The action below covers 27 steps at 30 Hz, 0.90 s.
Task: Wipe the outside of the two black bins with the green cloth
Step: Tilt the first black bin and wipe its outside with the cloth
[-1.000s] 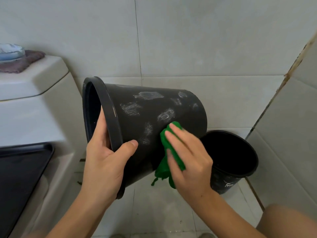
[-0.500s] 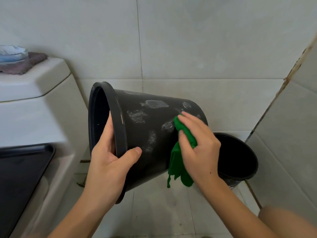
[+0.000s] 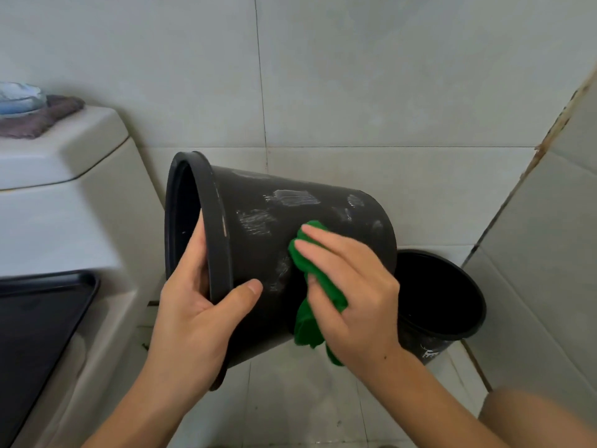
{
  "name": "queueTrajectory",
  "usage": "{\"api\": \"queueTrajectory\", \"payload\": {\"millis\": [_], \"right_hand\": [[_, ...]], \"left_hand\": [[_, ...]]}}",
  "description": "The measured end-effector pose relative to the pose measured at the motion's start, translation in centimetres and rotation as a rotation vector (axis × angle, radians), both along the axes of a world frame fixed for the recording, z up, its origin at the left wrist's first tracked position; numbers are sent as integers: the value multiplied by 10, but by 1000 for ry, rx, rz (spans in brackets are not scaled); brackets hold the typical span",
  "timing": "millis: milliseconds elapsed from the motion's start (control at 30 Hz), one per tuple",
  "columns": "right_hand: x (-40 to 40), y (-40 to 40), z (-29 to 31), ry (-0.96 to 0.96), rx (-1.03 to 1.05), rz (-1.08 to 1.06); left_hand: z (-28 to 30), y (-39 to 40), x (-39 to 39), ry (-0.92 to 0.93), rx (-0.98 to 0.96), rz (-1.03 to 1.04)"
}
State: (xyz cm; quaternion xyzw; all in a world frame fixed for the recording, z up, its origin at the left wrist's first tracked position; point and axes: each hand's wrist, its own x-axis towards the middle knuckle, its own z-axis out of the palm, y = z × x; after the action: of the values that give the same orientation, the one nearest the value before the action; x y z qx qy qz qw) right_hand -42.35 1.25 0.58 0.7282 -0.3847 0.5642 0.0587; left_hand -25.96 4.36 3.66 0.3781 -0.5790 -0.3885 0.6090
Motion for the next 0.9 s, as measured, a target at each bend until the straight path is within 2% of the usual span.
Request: {"api": "queueTrajectory", "payload": {"millis": [100, 233, 467, 600, 800, 900], "right_hand": [[-9, -7, -2, 38, 26, 6], [-18, -21, 4, -163, 215, -113], [-4, -4, -1, 48, 18, 6], [-4, -9, 3, -81, 75, -76], [13, 9, -4, 44, -46, 64], [7, -1, 0, -43, 6, 17]], "left_hand": [[-1, 1, 1, -9, 26, 7], [-3, 3, -2, -5, 54, -14], [-4, 2, 3, 45, 61, 18], [-2, 0, -2, 31, 46, -6], [-1, -2, -1, 103, 24, -7], [-2, -3, -5, 101, 31, -35]]}}
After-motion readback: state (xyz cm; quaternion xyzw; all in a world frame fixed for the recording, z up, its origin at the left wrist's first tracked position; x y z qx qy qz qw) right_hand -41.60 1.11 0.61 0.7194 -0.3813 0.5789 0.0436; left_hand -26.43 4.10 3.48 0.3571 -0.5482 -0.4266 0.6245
